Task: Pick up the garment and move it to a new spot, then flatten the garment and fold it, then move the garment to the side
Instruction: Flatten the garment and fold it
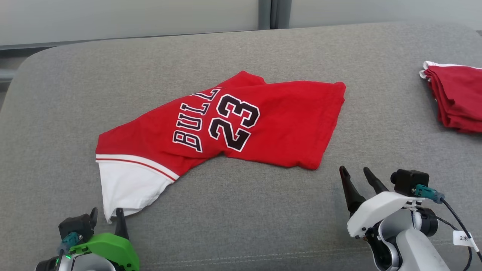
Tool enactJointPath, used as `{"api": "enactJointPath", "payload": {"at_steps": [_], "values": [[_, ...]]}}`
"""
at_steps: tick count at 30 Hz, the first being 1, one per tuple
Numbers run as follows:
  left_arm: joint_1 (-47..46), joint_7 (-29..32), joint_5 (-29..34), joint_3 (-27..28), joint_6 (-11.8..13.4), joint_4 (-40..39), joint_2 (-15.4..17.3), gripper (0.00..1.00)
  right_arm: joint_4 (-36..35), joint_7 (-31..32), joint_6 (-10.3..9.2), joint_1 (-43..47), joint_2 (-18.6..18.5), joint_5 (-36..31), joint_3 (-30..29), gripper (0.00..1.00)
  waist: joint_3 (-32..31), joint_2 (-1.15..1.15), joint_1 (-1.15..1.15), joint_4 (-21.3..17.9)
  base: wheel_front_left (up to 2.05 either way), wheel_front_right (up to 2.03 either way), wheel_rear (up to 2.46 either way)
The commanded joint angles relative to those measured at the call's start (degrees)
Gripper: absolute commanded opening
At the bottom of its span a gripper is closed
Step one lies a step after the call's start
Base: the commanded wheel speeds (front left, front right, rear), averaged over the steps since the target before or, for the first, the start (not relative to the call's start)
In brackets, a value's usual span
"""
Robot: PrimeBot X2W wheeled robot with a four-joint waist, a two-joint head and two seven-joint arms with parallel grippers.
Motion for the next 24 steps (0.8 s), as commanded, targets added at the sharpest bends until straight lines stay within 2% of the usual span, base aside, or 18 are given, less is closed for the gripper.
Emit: {"api": "enactJointPath", "payload": {"at_steps": [1,8,15,21,23,24], "values": [[0.53,-0.37,0.48,0.3,0.29,-0.78,0.05,1.0,1.71,-0.6,-0.02,-1.16,-0.15,1.5,0.42,1.0,-0.55,0.0,0.0,1.88,0.0,0.0,0.0],[2.03,-0.41,2.88,1.39,2.02,-8.24,1.75,1.0,13.83,-3.33,-0.02,-6.79,-0.16,10.92,1.89,1.0,-0.76,0.0,0.0,7.6,0.0,0.0,0.0],[4.21,0.02,4.55,0.71,5.17,-18.07,2.35,1.0,26.95,-6.32,-0.02,-12.41,-0.17,13.42,0.0,1.0,-0.57,0.0,0.0,12.98,0.0,0.0,0.0],[5.31,0.89,5.57,0.16,7.37,-23.01,3.37,1.0,34.76,-7.57,-0.02,-16.58,-0.08,14.38,-1.52,1.0,-0.72,0.0,0.0,14.73,0.0,0.0,0.0],[5.53,0.81,5.71,0.38,7.9,-24.1,3.63,1.0,36.29,-8.0,-0.02,-17.88,-0.21,14.04,-1.56,0.84,-0.85,0.0,0.0,14.8,0.0,0.0,0.0],[5.62,0.82,5.76,0.43,8.13,-24.58,3.72,1.0,36.61,-8.55,-0.02,-18.46,-0.41,13.75,-1.52,0.44,-0.95,0.0,0.0,14.74,0.0,0.0,0.0]]}}
